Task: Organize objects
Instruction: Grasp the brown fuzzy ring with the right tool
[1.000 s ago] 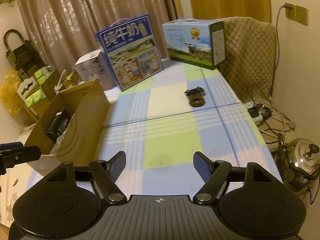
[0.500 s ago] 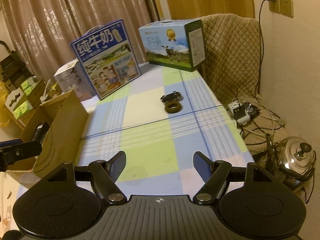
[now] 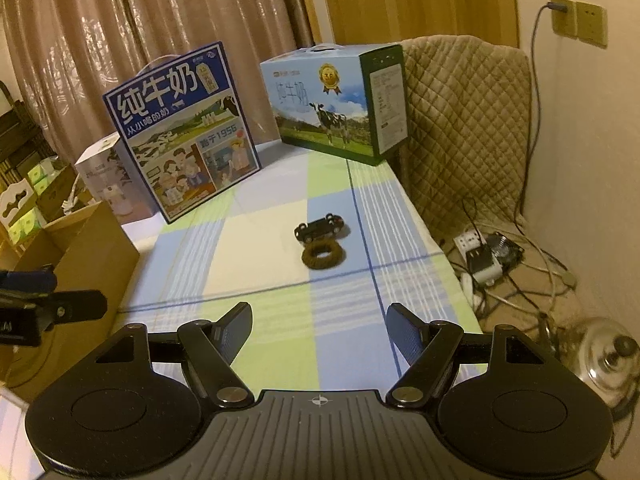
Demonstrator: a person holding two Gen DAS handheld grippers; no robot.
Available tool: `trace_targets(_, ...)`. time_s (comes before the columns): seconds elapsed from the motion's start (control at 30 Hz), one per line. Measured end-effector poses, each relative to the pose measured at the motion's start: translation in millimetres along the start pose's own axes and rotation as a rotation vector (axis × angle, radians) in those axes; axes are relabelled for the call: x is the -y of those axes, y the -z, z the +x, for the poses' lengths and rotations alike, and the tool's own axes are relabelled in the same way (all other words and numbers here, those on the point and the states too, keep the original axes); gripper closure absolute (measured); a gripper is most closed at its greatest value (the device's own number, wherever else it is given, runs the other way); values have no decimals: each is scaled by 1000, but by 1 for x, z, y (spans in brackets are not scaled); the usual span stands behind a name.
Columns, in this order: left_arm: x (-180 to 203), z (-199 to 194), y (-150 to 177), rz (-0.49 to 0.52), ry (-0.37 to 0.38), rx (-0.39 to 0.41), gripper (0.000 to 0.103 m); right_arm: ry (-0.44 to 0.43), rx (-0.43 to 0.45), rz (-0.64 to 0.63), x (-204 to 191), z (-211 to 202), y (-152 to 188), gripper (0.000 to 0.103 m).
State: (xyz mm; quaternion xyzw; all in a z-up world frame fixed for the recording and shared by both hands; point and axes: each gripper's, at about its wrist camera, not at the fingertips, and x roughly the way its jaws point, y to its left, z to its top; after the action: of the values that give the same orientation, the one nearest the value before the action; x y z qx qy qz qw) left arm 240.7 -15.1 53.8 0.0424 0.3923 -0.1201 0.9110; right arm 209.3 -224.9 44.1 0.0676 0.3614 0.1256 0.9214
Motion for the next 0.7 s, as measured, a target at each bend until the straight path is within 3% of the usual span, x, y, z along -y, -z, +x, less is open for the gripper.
trace_targets(0.37, -14, 87, -34, 32, -1, -16, 1, 3, -15, -52, 12, 93, -9, 32)
trace_targets(0.7, -20, 139, -46, 65, 7, -32, 1, -22, 1, -146, 10, 158, -19, 33)
